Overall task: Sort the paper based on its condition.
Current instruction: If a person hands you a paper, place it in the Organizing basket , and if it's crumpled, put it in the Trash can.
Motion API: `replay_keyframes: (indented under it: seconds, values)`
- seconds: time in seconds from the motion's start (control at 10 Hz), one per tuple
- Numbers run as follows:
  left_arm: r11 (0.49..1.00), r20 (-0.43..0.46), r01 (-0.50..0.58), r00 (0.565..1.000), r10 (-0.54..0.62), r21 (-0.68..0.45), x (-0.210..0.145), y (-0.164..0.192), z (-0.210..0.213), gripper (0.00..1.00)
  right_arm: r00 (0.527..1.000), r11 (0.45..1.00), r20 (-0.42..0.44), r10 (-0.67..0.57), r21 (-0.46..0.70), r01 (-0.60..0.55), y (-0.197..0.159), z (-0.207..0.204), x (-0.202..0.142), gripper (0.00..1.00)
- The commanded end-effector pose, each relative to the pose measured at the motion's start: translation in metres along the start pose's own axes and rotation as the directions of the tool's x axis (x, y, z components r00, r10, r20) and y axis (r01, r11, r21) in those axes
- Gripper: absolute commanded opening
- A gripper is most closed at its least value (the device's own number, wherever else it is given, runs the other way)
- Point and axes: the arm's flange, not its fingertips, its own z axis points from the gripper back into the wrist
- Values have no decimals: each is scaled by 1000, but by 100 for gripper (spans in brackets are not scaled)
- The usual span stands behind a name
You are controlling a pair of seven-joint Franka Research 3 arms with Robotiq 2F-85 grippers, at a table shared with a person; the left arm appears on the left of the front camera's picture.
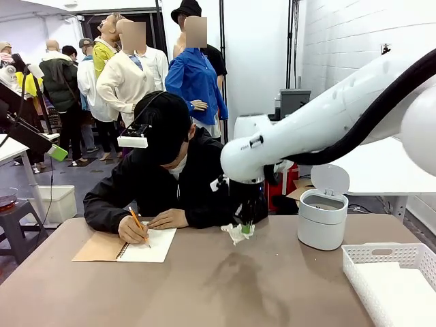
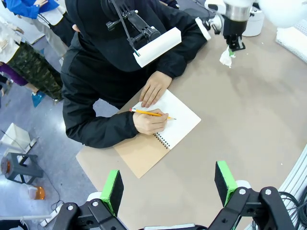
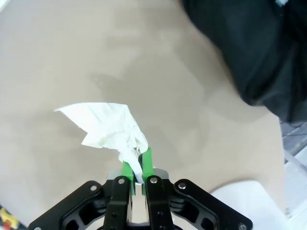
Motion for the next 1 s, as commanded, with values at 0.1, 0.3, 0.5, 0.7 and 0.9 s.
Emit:
replay_keyframes:
  seconds: [0.1, 0.3, 0.5, 0.7, 0.9]
  values:
    - [1000, -1, -2, 1000, 2, -1, 0, 0, 0, 100, 996, 997, 48, -71, 17, 70, 14, 68, -35, 0]
    - [1000, -1, -2, 1000, 2, -1, 0, 0, 0, 100, 991, 995, 97, -96, 39, 93, 18, 113, -49, 0]
    - [1000, -1, -2, 1000, 2, -1, 0, 0, 0, 100, 983, 993, 145, -113, -27, 118, 16, 160, -61, 0]
    - [1000, -1, -2, 1000, 2, -1, 0, 0, 0, 100, 971, 984, 197, -134, -89, 154, 11, 197, -67, 0]
    - [1000, -1, -2, 1000, 2, -1, 0, 0, 0, 100, 965, 978, 218, -142, -121, 171, 9, 224, -74, 0]
